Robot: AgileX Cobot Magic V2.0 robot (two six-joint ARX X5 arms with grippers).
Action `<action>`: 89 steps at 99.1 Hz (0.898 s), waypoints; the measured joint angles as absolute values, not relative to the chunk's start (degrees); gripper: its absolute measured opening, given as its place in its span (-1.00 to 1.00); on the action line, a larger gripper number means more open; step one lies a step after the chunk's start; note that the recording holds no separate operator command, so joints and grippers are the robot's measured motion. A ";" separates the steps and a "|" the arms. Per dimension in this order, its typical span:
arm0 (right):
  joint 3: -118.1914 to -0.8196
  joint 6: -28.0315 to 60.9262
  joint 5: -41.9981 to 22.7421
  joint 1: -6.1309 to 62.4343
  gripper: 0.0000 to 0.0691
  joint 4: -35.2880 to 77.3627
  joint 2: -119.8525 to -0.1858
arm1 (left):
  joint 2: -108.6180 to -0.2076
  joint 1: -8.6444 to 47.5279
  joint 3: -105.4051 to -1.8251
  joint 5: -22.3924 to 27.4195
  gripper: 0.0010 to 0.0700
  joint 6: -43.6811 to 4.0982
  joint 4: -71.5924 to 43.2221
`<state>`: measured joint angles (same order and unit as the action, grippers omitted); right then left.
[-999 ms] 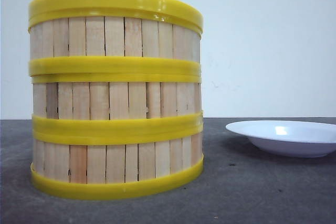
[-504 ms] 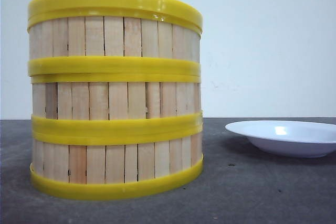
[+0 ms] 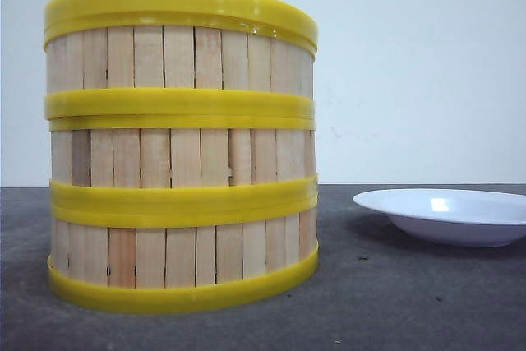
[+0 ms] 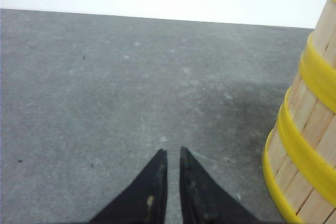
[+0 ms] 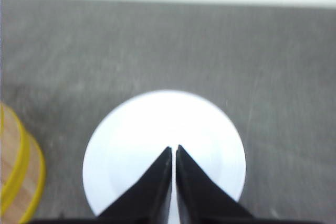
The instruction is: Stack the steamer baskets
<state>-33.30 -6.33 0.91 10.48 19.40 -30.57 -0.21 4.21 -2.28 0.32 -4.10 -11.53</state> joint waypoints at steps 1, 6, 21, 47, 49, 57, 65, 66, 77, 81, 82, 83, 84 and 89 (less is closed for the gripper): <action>-32.14 -6.26 1.15 10.31 -0.98 18.24 -29.67 | -0.21 4.21 -2.28 0.32 -0.99 -4.08 -11.53; -26.17 -6.13 1.54 9.54 -0.98 13.15 -25.21 | -0.21 4.21 -2.28 0.32 -0.99 -4.08 -11.53; -10.41 -5.87 1.52 7.66 -0.98 7.16 -10.59 | -0.21 4.21 -2.28 0.32 -0.99 -4.08 -11.53; -0.86 -5.45 1.39 7.03 -0.98 9.89 -0.32 | -0.25 4.21 -2.28 0.27 -0.99 -4.10 -11.51; -0.89 -5.34 1.30 7.03 -0.98 9.82 -0.32 | -0.25 4.19 -2.28 0.25 -0.99 -4.10 -11.49; -0.89 -4.71 1.30 7.01 -0.98 9.98 -0.30 | -0.25 4.21 -2.28 0.30 -0.99 -4.08 -11.51; -0.89 -4.01 1.26 6.87 -0.98 9.98 -0.30 | -0.25 4.21 -2.28 0.30 -0.99 -4.10 -11.49; -0.89 -3.92 1.26 6.81 -0.98 9.96 -0.30 | -0.25 4.21 -2.28 0.30 -0.99 -4.10 -11.49; -0.89 -3.33 1.28 6.72 -0.98 9.76 -0.30 | -0.25 4.19 -2.28 0.27 -0.99 -4.10 -11.51; -0.89 -3.22 1.26 6.72 -0.98 9.67 -0.30 | -0.25 4.21 -2.28 0.30 -0.99 -4.10 -11.49; -0.89 -3.20 1.28 6.72 -0.98 9.65 -0.30 | -0.25 4.19 -2.28 0.30 -0.99 -4.10 -11.49; -0.89 -3.20 1.28 6.72 -0.98 9.65 -0.30 | -0.25 4.19 -2.28 0.30 -0.99 -4.10 -11.51; -0.89 -3.20 1.28 6.72 -0.98 9.65 -0.30 | -0.25 4.21 -2.28 0.30 -0.99 -4.10 -11.49; -0.89 -3.20 1.28 6.72 -0.98 9.65 -0.30 | -0.25 4.21 -2.28 0.30 -0.99 -4.10 -11.51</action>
